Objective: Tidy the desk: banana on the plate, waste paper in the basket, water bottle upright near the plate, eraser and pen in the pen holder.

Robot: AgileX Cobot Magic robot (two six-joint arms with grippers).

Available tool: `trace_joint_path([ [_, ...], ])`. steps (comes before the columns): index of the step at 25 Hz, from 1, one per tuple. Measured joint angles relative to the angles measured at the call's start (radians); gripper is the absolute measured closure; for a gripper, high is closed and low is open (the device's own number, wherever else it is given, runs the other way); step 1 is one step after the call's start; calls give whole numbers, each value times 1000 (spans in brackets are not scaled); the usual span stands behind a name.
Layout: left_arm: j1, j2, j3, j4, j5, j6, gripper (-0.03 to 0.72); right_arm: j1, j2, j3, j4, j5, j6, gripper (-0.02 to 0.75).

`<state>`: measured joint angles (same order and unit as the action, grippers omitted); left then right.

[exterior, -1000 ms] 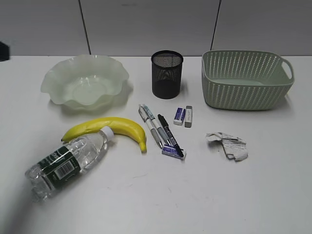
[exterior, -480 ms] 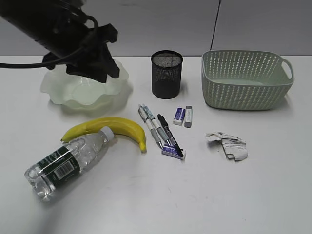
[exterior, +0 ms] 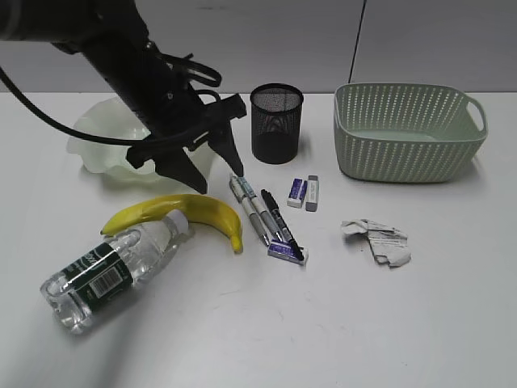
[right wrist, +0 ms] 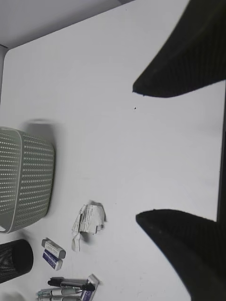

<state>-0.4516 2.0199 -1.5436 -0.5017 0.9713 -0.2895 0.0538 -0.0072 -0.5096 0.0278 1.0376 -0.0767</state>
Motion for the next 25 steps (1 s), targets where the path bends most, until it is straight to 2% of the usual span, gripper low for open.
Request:
trace_joint_path([
  [10, -14, 110, -42, 0, 57, -193, 232, 0, 0, 0, 0, 0, 0, 155],
  [25, -23, 252, -141, 5, 52, -235, 232, 0, 0, 0, 0, 0, 0, 155],
])
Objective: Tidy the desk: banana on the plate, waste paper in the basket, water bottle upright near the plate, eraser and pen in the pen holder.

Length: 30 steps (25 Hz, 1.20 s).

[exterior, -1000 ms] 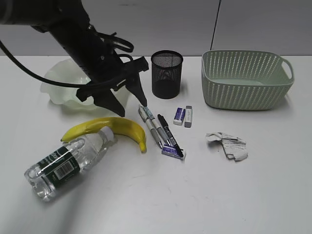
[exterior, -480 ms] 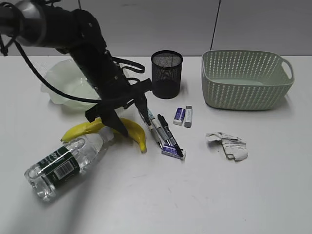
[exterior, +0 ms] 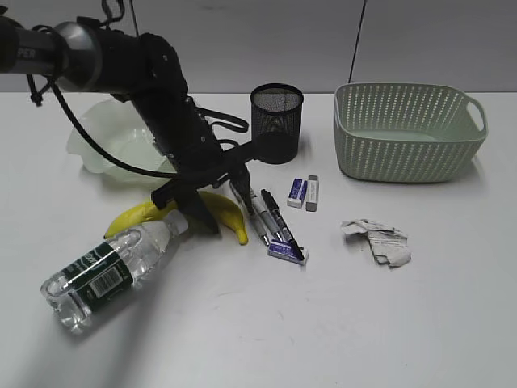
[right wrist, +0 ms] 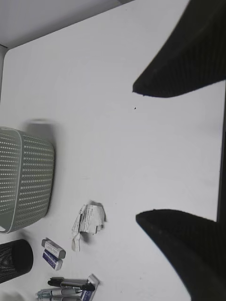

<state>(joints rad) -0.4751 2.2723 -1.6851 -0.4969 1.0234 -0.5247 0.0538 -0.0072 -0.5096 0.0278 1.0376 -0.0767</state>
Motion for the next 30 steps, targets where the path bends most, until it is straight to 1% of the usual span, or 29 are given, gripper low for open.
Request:
trace_joint_path([
  [7, 0, 22, 0, 4, 1, -11, 239, 0, 0, 0, 0, 0, 0, 155],
  [9, 0, 22, 0, 4, -14, -12, 274, 0, 0, 0, 0, 0, 0, 155],
  [13, 0, 22, 0, 4, -29, -13, 373, 0, 0, 0, 0, 0, 0, 155],
  [18, 0, 22, 0, 4, -29, -14, 454, 0, 0, 0, 0, 0, -1, 155],
  [25, 0, 22, 0, -4, -32, -14, 458, 0, 0, 0, 0, 0, 0, 155],
  [30, 0, 22, 0, -44, -42, -15, 459, 0, 0, 0, 0, 0, 0, 155],
])
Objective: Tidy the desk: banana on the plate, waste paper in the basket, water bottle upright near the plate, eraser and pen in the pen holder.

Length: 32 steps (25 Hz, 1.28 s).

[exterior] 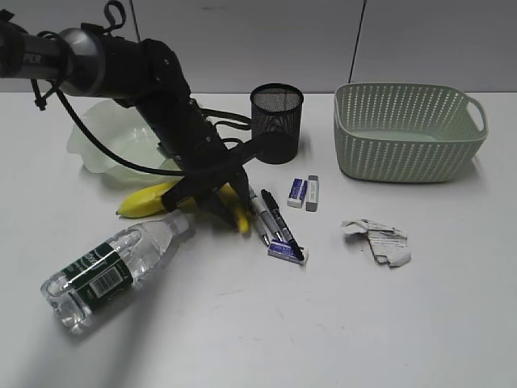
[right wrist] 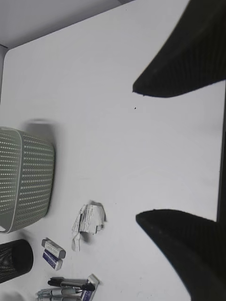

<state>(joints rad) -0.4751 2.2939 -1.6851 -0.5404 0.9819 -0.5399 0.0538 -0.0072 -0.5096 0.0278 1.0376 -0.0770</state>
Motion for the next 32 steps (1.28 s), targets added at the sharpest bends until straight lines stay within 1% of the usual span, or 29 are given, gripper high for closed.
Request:
trace_joint_path([
  [6, 0, 0, -20, -59, 5, 0, 459, 0, 0, 0, 0, 0, 0, 155],
  [15, -19, 0, -125, -104, 70, 0, 461, 0, 0, 0, 0, 0, 0, 155],
  [22, -42, 0, -179, -187, 106, 0, 462, 0, 0, 0, 0, 0, 0, 155],
  [28, -47, -14, -258, -173, 170, 1, 462, 0, 0, 0, 0, 0, 0, 155],
  [32, -48, -38, -332, -130, 221, 1, 462, 0, 0, 0, 0, 0, 0, 155],
])
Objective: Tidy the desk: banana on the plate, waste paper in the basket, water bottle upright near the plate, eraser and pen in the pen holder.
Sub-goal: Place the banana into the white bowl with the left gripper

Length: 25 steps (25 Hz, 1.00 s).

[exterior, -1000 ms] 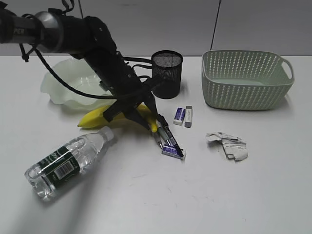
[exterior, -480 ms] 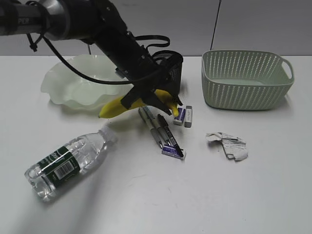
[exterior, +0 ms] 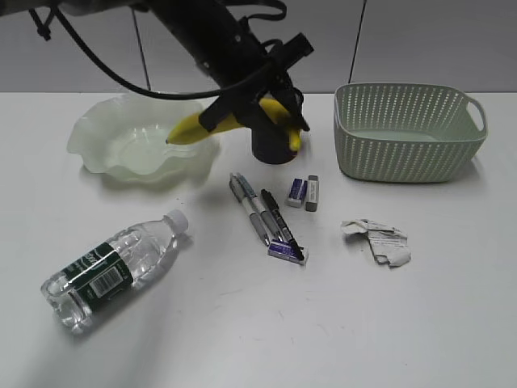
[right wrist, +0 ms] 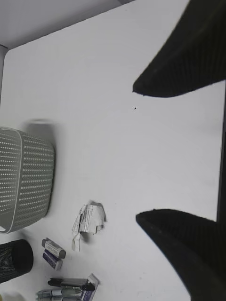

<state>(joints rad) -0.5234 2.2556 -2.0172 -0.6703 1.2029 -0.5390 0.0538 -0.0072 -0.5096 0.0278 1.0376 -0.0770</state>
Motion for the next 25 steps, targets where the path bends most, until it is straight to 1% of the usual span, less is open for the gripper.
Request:
trace_joint_path([
  [4, 3, -9, -97, 105, 11, 0, 462, 0, 0, 0, 0, 0, 0, 155],
  [7, 20, -28, -157, 228, 13, 0, 462, 0, 0, 0, 0, 0, 0, 155],
  [10, 56, -49, -192, 382, 13, 1, 462, 0, 0, 0, 0, 0, 0, 155],
  [13, 104, -46, -195, 502, 13, 1, 463, 0, 0, 0, 0, 0, 1, 155],
  [14, 121, -40, -195, 526, 13, 1, 462, 0, 0, 0, 0, 0, 1, 155],
  [17, 163, -13, -195, 550, 14, 2, 462, 0, 0, 0, 0, 0, 1, 155],
  [20, 187, 30, -195, 548, 13, 3, 462, 0, 0, 0, 0, 0, 0, 155],
  [22, 196, 63, -195, 531, 13, 3, 462, 0, 0, 0, 0, 0, 0, 155],
  [25, 205, 113, -195, 478, 14, 3, 464, 0, 0, 0, 0, 0, 0, 155],
])
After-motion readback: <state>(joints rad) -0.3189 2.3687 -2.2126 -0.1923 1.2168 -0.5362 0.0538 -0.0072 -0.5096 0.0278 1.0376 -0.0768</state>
